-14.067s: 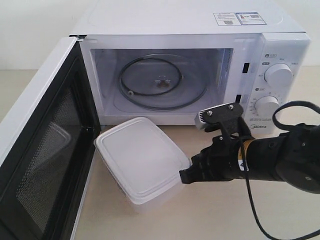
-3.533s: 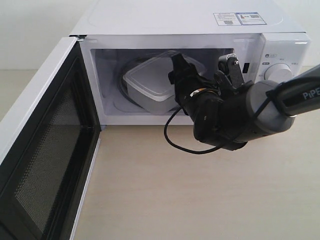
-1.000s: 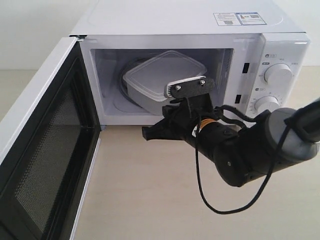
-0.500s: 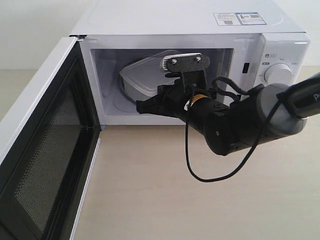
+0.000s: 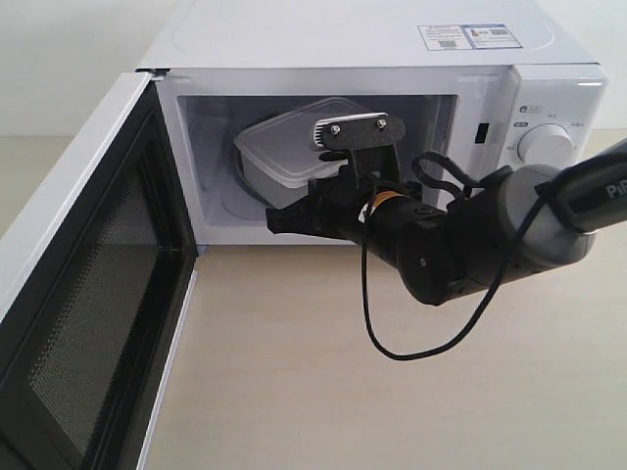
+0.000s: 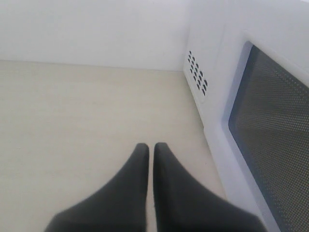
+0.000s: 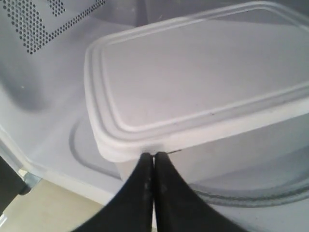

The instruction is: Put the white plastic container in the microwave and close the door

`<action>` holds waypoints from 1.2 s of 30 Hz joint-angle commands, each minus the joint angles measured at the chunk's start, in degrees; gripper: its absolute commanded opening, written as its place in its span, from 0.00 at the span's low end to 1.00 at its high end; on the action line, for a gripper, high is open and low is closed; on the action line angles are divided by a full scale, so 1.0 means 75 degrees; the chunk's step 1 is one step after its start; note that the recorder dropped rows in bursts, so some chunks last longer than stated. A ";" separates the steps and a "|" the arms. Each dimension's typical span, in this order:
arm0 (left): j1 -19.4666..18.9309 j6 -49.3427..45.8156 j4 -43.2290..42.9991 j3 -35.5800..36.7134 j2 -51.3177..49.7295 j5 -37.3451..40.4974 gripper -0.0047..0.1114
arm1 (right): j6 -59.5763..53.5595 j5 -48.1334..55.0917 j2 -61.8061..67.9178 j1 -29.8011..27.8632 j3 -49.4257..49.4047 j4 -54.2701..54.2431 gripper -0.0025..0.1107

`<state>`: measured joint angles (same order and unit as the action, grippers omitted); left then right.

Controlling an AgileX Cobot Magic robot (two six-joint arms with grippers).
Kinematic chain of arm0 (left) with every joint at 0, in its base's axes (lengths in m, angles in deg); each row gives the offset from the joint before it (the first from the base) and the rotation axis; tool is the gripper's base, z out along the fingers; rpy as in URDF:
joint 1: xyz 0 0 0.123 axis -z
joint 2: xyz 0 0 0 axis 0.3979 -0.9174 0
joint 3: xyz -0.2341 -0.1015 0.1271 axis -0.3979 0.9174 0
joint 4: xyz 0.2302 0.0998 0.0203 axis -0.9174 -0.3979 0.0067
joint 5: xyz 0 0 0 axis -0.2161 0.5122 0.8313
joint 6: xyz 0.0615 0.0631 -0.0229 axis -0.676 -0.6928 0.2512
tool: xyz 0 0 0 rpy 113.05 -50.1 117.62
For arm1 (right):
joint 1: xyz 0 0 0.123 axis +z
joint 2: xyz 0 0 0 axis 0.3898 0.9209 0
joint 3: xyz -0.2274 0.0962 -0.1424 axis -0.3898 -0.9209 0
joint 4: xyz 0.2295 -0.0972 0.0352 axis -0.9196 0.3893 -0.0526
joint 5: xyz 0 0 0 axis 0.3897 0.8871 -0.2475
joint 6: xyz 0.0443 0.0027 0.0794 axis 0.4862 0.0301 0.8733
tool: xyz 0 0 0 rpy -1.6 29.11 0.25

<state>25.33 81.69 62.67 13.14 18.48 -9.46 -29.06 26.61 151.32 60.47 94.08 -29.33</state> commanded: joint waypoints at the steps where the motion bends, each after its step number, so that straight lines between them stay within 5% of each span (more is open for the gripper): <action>1: -0.0004 0.0067 0.0023 0.0023 0.0028 0.0018 0.08 | -0.0064 -0.0390 0.0130 -0.0054 0.0041 0.0039 0.02; 22: -0.0004 0.0067 0.0023 0.0023 0.0028 0.0018 0.08 | 0.0187 -0.0447 0.0550 -0.0347 0.0593 -0.0011 0.02; 36: -0.0004 0.0067 0.0023 0.0023 0.0028 0.0018 0.08 | 0.0488 0.0916 0.0113 -0.0115 0.0577 0.0430 0.02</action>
<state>25.33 81.69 62.67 13.14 18.48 -9.46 -25.40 32.36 154.70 59.10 98.29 -27.36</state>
